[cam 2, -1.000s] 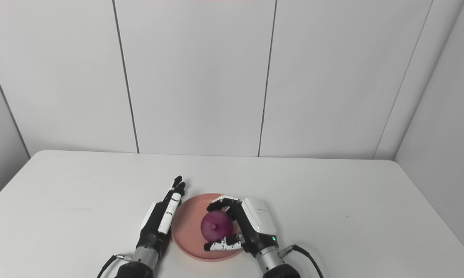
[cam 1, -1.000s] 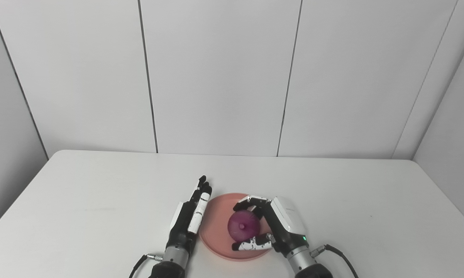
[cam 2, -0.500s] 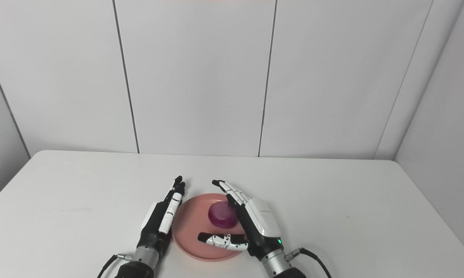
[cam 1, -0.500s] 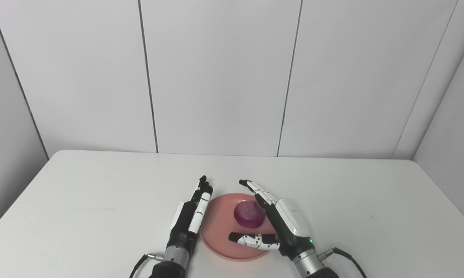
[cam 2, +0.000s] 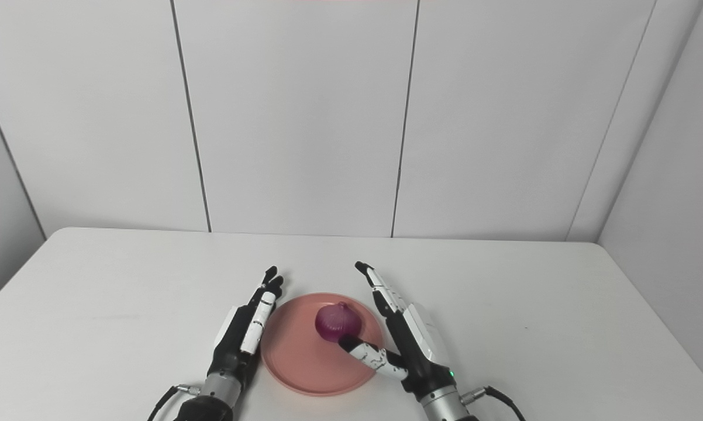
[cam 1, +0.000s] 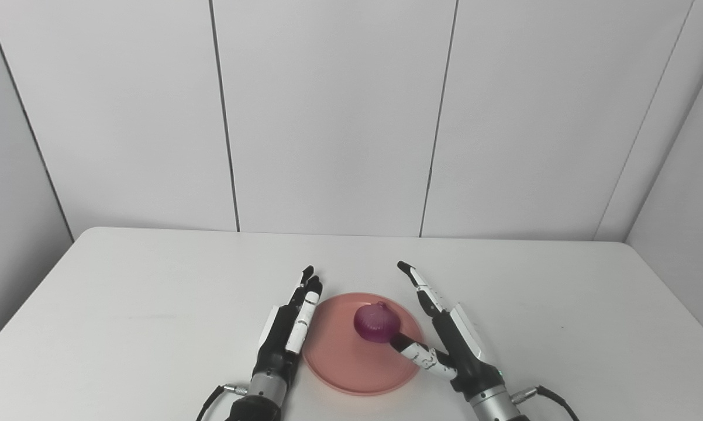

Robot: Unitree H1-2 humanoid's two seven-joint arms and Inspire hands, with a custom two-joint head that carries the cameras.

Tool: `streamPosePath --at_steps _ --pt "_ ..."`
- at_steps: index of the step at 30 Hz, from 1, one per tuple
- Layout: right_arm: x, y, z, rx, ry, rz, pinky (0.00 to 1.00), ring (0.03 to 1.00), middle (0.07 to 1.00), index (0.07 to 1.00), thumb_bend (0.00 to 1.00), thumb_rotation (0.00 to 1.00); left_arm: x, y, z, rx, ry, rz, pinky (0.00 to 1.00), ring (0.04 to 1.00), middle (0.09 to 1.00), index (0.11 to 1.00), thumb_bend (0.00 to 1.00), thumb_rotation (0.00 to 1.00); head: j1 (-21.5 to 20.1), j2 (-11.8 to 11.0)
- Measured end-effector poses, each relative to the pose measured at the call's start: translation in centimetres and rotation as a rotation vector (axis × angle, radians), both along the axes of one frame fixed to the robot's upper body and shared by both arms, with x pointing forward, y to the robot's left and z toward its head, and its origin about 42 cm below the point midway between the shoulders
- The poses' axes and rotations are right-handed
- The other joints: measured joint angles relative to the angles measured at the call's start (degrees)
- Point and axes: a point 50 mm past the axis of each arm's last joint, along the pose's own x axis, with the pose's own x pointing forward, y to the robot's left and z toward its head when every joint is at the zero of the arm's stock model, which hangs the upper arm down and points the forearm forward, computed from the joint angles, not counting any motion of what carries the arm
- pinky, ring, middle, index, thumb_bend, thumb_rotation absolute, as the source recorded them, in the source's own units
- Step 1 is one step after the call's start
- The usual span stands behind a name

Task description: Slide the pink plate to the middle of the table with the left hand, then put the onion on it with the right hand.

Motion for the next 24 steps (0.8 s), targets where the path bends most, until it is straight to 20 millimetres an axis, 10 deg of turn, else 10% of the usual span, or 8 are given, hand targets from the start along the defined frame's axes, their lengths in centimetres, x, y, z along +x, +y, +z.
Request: streamPosePath --at_steps 24 --pt "1.6 -2.2 -1.6 0.279 0.266 -0.097 0.89 0.932 0.936 0.939 0.71 1.0 -0.5 1.3 0.0 0.016 -0.005 -0.03 0.97 0.972 0.988 0.977 0.55 1.0 -1.4 1.1"
